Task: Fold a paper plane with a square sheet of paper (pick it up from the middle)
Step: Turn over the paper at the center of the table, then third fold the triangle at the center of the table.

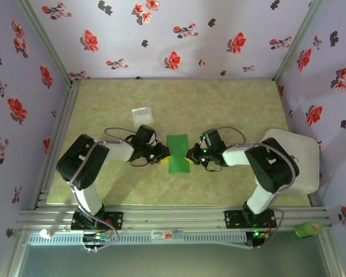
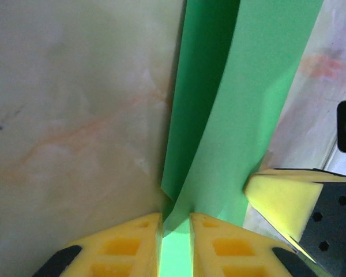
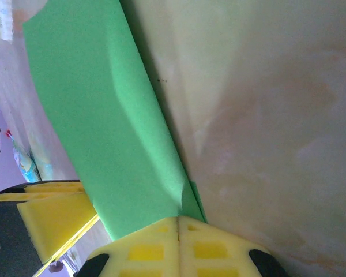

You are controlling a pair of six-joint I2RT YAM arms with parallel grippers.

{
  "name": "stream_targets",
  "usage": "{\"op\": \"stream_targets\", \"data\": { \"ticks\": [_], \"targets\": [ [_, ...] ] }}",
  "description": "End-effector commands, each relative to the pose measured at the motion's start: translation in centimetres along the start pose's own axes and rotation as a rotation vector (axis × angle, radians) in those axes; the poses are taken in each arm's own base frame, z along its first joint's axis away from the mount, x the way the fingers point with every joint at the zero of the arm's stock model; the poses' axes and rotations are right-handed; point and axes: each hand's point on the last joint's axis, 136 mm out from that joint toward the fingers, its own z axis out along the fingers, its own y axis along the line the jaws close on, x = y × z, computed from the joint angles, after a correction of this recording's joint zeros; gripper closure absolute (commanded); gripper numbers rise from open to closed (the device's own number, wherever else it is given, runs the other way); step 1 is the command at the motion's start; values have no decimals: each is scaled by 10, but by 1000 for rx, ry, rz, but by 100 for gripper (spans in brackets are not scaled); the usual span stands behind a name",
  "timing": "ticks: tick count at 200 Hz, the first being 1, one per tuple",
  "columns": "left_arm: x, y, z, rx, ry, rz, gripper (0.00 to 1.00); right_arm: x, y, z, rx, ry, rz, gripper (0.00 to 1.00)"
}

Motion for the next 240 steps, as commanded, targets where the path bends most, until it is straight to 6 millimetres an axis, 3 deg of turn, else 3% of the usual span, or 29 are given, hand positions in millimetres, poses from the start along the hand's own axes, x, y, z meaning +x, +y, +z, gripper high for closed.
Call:
{"op": "stream_targets", "data": {
  "ticks": [1, 81, 172, 216, 240],
  "targets": [
    [0, -1, 4, 26, -9, -3, 80, 11, -47, 2, 174, 10, 61, 94],
    [-15, -4, -5, 29, -97, 52, 71, 12, -46, 2, 171, 17, 58, 93],
    [-10, -7, -8, 59, -76, 36, 88, 11, -43, 0, 171, 12, 53, 91],
    [-9, -7, -11, 62, -77, 24, 96, 6, -26, -1, 120, 6, 24, 80],
    [-8, -7, -13, 64, -78, 11, 98, -1, -6, -6, 61, -22, -10, 73]
  ]
}}
